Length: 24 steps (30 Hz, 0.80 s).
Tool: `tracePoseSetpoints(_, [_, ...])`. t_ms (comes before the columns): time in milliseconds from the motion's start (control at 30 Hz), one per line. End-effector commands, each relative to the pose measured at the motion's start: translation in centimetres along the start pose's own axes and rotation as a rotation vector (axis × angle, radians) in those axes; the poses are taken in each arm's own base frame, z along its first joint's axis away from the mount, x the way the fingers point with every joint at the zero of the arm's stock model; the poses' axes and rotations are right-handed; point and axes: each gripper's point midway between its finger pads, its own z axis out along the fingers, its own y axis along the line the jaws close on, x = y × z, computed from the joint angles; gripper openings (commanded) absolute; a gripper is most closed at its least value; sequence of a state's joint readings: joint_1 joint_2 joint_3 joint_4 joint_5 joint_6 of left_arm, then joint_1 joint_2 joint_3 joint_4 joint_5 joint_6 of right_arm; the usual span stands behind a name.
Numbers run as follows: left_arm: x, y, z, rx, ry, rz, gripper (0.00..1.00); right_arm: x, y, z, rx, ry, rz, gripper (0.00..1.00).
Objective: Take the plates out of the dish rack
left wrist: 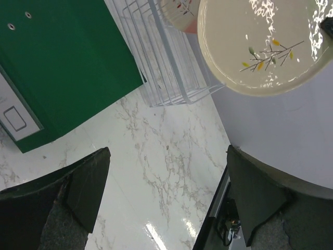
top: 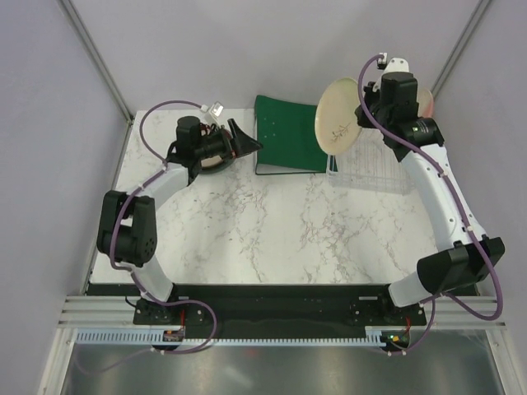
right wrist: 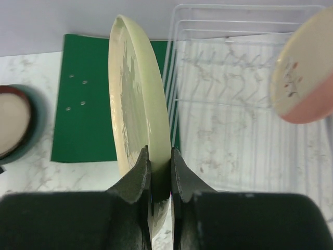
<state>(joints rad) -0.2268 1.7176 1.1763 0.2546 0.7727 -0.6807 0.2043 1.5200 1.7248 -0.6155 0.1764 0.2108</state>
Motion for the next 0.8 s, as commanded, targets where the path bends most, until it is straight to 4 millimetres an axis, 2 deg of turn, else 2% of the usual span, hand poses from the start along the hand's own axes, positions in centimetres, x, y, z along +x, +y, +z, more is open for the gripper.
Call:
tracePoseSetpoints(0, [-0.6, -2.2, 0.9, 0.154, -0.040, -0.026, 1.00, -5.5, 3.9, -4.3, -0.170, -0.209, 0.142, 0.00])
tracePoseSetpoints(67, [-0.2, -1.8, 1.7, 0.184, -0.031, -0.050, 1.00, -5.3, 5.2, -4.8, -0.207, -0.212, 0.149, 0.00])
tracePoseSetpoints(133, [-0.7, -2.7, 2.2, 0.239, -0.054, -0.059, 1.00, -5.0, 6.6, -5.1, -0.243, -0.204, 0.161, 0.00])
tracePoseSetpoints(333, [-0.5, -3.0, 4.5, 0.334, -0.057, -0.129, 1.00, -4.5, 10.0, -6.7, -0.335, -0.202, 0.177, 0.00])
tracePoseSetpoints(500, [-0.4, -3.8, 5.7, 0.362, -0.069, -0.132, 1.00, -3.5, 11.5, -7.1, -0.362, -0.189, 0.176, 0.00])
tracePoseSetpoints(700, [-1.0, -5.3, 6.2, 0.400, -0.074, -0.109, 1.00, -0.9, 13.3, -6.6, -0.398, -0.148, 0.182, 0.00])
tracePoseSetpoints(733, [-0.9, -5.4, 6.3, 0.408, -0.073, -0.108, 0.97, -0.8, 13.6, -6.6, -0.404, -0.147, 0.182, 0.00])
tracePoseSetpoints(767, [-1.0, -5.6, 6.4, 0.414, -0.071, -0.111, 0.91, -0.6, 13.6, -6.6, -0.407, -0.144, 0.184, 0.00])
